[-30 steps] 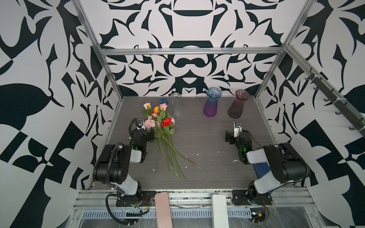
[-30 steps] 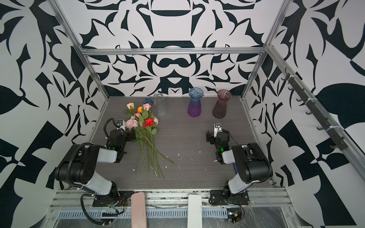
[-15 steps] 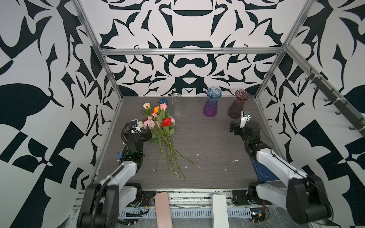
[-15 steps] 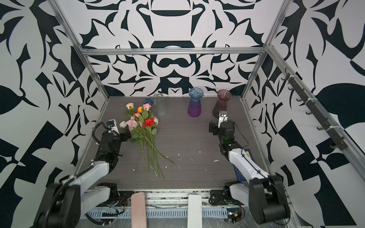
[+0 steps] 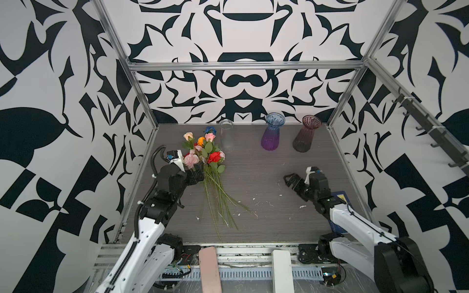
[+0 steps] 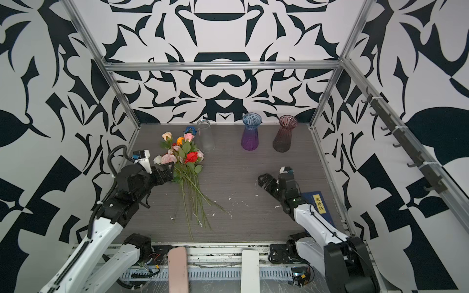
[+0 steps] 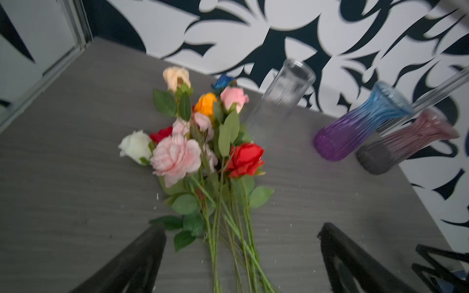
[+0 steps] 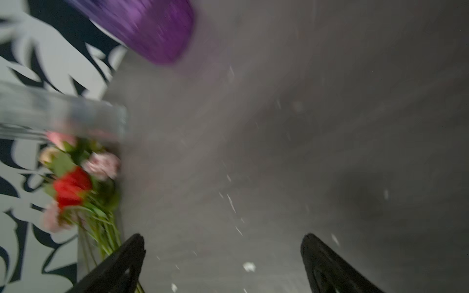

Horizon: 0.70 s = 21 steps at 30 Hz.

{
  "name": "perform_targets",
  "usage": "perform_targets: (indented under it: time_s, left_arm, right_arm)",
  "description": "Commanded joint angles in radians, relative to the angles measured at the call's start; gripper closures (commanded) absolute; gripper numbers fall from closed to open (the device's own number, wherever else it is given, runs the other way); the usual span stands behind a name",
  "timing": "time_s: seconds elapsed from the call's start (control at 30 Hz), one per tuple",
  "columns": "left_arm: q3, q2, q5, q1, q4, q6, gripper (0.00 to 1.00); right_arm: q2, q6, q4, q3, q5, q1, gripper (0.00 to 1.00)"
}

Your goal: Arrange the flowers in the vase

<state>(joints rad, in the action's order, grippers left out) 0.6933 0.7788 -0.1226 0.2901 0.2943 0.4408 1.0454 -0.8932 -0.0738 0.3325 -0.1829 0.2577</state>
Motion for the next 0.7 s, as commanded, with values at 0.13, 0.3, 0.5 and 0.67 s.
perform_targets:
  time_s: [0.13, 0.3, 0.5, 0.67]
  left_arm:
    - [0.236, 0.319, 0.236, -0.002, 0.07, -0.054, 0.07]
    - [0.307, 0.545, 0.369, 0.009, -0.198, -0.231, 0.08]
    - [0.203, 0.726, 0.423, 0.008, -0.755, -0.378, 0.01]
    - [0.311, 0.878, 0.465, 0.007, -0.787, -0.427, 0.01]
  right_arm:
    - [0.003, 0.005, -0.088, 0.007, -0.115, 0.106, 0.01]
    - [-0.088, 0.025, -0.052, -0.007, -0.043, 0.106, 0.0]
    - [-0.001, 0.03, -0.144, -0.027, -0.064, 0.106, 0.0]
    - [0.087, 0.034, -0.204, -0.011, -0.109, 0.106, 0.0]
